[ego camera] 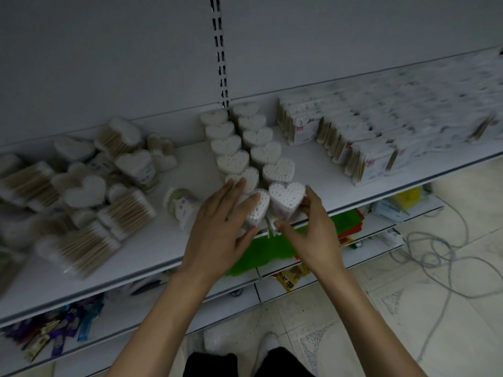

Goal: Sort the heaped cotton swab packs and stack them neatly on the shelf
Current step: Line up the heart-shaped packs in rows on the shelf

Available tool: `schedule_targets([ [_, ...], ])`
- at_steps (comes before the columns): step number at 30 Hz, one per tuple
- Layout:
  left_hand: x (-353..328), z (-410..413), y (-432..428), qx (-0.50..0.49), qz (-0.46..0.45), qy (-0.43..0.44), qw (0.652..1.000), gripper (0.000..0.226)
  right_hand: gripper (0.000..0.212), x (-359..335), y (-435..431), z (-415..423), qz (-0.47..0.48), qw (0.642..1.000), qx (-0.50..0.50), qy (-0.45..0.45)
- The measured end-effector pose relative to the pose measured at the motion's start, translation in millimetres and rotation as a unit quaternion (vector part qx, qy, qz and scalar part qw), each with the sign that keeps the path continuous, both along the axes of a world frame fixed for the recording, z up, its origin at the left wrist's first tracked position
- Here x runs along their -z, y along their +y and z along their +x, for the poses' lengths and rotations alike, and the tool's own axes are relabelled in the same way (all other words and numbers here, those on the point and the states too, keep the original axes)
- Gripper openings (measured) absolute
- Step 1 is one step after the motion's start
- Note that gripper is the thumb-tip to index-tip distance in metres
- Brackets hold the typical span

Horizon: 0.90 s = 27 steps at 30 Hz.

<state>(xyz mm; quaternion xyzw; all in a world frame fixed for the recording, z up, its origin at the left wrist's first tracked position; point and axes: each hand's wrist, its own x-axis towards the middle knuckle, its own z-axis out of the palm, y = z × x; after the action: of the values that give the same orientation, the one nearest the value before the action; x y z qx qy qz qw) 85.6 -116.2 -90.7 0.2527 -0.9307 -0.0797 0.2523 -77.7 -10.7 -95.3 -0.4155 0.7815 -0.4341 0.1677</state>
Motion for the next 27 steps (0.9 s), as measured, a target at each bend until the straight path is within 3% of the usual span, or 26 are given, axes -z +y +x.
schedule_targets([
  [4,-7,7,3,-0.003,0.013,0.014,1.0,0.073,0.108,-10,9,3,0.002,1.0,0.029,-0.002],
  [7,-11,29,-4,-0.034,0.026,0.027,0.999,0.08,0.105,-22,15,13,-0.031,0.998,0.041,0.023],
  [12,-3,68,-39,-0.056,0.07,-0.068,0.994,0.08,0.053,-31,15,57,-0.177,0.964,0.023,0.196],
  [17,2,74,-59,-0.037,0.044,-0.097,0.994,0.071,0.03,-30,-4,104,-0.194,0.956,-0.109,0.192],
  [19,0,78,-64,-0.035,0.013,-0.072,0.997,0.061,0.032,-27,-17,115,-0.167,0.96,-0.147,0.17],
  [22,-3,87,-61,-0.071,-0.001,-0.02,0.997,0.068,0.045,-26,-38,129,-0.093,0.97,-0.166,0.15],
  [24,-2,86,-51,-0.136,0.06,0.061,0.987,0.066,0.054,-30,-54,135,-0.043,0.975,-0.158,0.152],
  [27,0,71,-29,-0.205,0.19,0.206,0.938,0.055,0.052,-42,-79,137,-0.026,0.976,-0.145,0.161],
])
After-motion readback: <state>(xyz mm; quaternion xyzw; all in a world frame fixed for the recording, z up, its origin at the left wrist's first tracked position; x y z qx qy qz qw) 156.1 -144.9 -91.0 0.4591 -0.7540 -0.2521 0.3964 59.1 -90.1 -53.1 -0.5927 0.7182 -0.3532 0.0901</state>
